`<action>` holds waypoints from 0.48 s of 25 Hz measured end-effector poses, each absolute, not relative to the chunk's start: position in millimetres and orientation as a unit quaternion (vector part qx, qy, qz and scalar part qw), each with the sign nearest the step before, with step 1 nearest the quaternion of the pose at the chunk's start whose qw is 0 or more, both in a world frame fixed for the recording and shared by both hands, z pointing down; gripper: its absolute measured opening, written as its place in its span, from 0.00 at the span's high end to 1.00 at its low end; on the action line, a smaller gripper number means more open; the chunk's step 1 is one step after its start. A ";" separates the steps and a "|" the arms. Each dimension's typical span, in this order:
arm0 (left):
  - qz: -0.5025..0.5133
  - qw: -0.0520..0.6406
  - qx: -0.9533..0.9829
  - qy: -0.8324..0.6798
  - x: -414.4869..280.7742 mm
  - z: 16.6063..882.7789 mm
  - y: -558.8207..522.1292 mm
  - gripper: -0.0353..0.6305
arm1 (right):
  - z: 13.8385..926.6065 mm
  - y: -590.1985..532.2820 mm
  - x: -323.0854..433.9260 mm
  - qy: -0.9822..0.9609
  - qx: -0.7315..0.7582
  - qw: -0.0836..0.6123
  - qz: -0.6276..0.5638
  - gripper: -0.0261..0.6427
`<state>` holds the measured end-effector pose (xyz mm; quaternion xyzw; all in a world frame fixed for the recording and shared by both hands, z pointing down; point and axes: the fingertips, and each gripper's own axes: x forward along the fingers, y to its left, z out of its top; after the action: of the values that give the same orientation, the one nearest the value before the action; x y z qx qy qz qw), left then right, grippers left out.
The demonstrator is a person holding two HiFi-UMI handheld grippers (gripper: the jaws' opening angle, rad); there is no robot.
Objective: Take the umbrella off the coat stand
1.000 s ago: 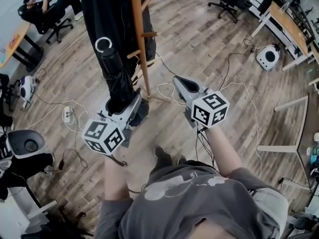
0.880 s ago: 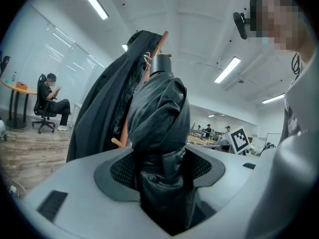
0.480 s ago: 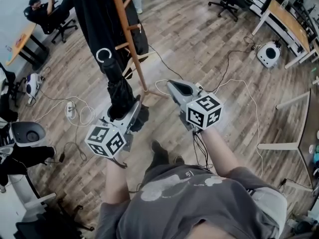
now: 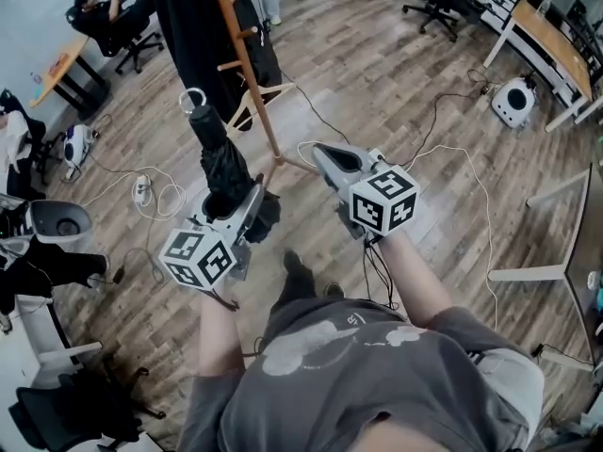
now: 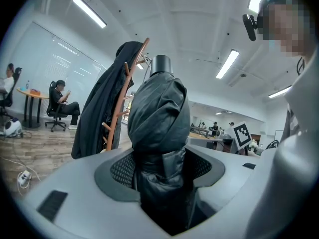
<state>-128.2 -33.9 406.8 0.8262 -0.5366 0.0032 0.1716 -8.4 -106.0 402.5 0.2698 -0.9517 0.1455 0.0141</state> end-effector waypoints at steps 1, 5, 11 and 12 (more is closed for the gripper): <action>0.002 0.173 0.825 -0.538 -123.1 406.9 -25.0 0.53 | 400.3 -98.6 -3.7 -0.953 0.268 0.013 0.144 0.97; -0.002 0.176 0.820 -0.545 -110.9 404.8 11.0 0.53 | 390.3 -67.0 3.7 -0.958 0.253 0.010 0.133 0.97; -0.002 0.167 0.819 -0.549 -112.7 392.0 38.9 0.53 | 385.3 -37.8 -1.3 -0.960 0.248 0.017 0.126 0.97; -0.003 0.166 0.820 -0.548 -111.6 392.7 39.1 0.53 | 385.6 -37.3 0.1 -0.960 0.249 0.013 0.127 0.97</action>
<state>-111.6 39.1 392.7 0.8199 -0.5481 -0.0030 0.1657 0.1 -37.3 385.6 0.2493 -0.9600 0.1267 0.0132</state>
